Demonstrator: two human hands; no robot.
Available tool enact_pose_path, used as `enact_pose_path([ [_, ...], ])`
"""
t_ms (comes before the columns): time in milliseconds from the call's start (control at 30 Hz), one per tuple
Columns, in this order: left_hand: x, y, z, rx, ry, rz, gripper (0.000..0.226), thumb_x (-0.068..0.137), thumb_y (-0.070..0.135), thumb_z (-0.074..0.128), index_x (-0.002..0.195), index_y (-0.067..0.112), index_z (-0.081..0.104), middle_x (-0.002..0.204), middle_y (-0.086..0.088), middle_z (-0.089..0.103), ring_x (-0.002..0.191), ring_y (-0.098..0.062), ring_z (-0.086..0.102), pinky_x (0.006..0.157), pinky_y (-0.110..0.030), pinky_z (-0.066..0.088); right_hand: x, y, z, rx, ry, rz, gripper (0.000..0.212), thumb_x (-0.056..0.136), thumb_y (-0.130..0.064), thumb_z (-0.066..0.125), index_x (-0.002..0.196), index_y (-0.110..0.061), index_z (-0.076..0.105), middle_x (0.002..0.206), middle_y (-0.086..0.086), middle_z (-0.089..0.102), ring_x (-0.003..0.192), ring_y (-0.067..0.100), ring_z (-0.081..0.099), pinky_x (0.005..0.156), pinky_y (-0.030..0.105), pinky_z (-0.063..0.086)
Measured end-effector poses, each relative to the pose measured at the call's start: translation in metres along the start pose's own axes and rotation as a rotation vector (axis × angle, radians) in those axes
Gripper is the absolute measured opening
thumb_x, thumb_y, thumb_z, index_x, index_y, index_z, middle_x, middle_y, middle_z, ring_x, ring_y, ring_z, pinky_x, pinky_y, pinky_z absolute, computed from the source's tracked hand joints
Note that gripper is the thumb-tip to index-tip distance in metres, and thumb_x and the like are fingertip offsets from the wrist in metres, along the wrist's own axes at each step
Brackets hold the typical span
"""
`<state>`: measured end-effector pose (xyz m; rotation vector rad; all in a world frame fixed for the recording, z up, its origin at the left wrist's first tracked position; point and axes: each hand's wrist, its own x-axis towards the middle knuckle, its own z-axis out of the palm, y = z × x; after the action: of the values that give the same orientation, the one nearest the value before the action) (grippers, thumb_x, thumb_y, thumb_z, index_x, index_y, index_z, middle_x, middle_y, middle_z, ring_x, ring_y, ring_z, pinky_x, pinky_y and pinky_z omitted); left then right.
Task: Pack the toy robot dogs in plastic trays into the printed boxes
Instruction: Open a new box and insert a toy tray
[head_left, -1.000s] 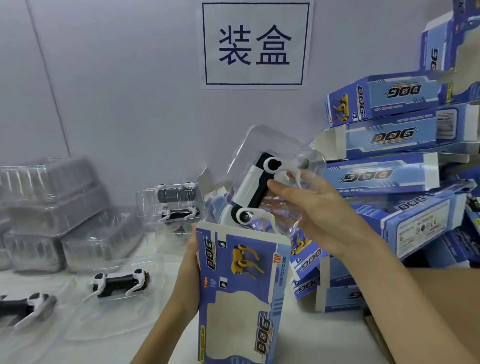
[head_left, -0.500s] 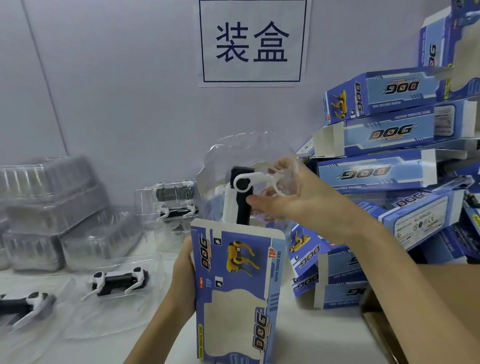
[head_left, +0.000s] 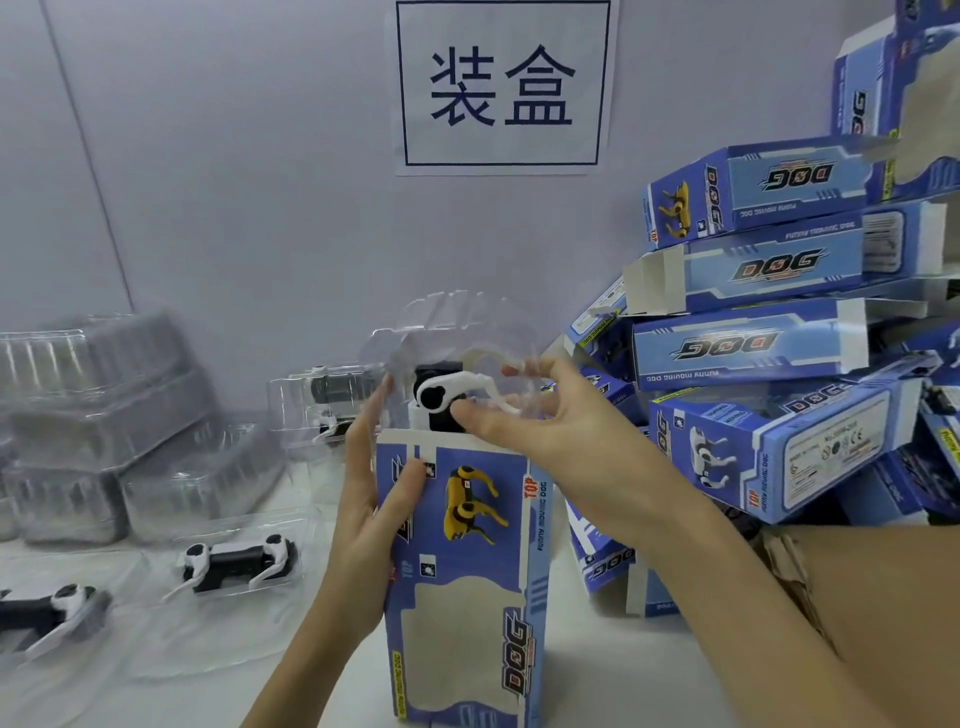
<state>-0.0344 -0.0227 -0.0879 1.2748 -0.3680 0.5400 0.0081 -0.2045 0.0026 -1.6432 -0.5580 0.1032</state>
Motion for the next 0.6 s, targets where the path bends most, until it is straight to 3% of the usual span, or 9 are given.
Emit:
enact_pose_path([
  [67, -0.001, 0.001, -0.001, 0.000, 0.021, 0.013, 0.067, 0.095, 0.044, 0.071, 0.154, 0.052, 0.039, 0.156, -0.002, 0.054, 0.123, -0.039, 0.068, 0.084, -0.051, 0.064, -0.007, 0.004, -0.007, 0.062, -0.006, -0.044, 0.097, 0.053, -0.062, 0.084, 0.140, -0.038, 0.049, 0.130, -0.008, 0.068, 0.109, -0.004, 0.069, 0.079, 0.016, 0.053],
  [167, 0.000, 0.001, 0.001, 0.011, 0.075, 0.048, 0.065, 0.093, 0.042, 0.068, 0.152, 0.052, 0.042, 0.161, 0.000, 0.048, 0.126, -0.038, 0.066, 0.083, -0.049, 0.065, -0.018, 0.028, -0.013, 0.102, 0.163, -0.188, 0.093, 0.065, -0.055, 0.085, 0.147, -0.034, 0.048, 0.151, -0.011, 0.051, 0.138, -0.002, 0.050, 0.097, 0.013, 0.051],
  [267, 0.001, -0.004, 0.007, 0.019, 0.073, 0.085, 0.064, 0.096, 0.039, 0.070, 0.152, 0.052, 0.042, 0.158, 0.000, 0.051, 0.118, -0.035, 0.071, 0.076, -0.041, 0.065, -0.035, 0.059, -0.012, 0.004, 0.336, -0.307, 0.064, 0.084, -0.067, 0.072, 0.135, -0.030, 0.060, 0.144, -0.009, 0.057, 0.129, -0.009, 0.054, 0.095, 0.008, 0.048],
  [367, 0.001, -0.008, 0.011, 0.032, 0.072, 0.129, 0.066, 0.094, 0.037, 0.066, 0.154, 0.050, 0.041, 0.156, 0.004, 0.054, 0.113, -0.027, 0.074, 0.075, -0.035, 0.065, -0.045, 0.082, -0.009, -0.148, 0.399, -0.393, 0.065, 0.085, -0.074, 0.062, 0.127, -0.025, 0.066, 0.133, -0.009, 0.062, 0.127, 0.013, 0.060, 0.104, 0.031, 0.052],
  [433, 0.001, -0.008, 0.013, 0.040, 0.068, 0.158, 0.065, 0.096, 0.035, 0.064, 0.155, 0.047, 0.040, 0.151, 0.012, 0.058, 0.112, -0.020, 0.075, 0.076, -0.031, 0.064, -0.047, 0.088, -0.005, -0.226, 0.416, -0.430, 0.058, 0.088, -0.067, 0.063, 0.126, -0.022, 0.068, 0.131, -0.011, 0.062, 0.126, 0.020, 0.060, 0.105, 0.040, 0.051],
  [600, 0.002, -0.009, 0.015, 0.068, 0.077, 0.184, 0.062, 0.099, 0.032, 0.061, 0.155, 0.047, 0.039, 0.146, 0.022, 0.059, 0.113, -0.013, 0.073, 0.078, -0.027, 0.063, -0.049, 0.094, 0.003, -0.322, 0.354, -0.431, 0.043, 0.090, -0.061, 0.065, 0.121, -0.032, 0.073, 0.128, -0.010, 0.059, 0.122, 0.015, 0.061, 0.097, 0.037, 0.055],
])
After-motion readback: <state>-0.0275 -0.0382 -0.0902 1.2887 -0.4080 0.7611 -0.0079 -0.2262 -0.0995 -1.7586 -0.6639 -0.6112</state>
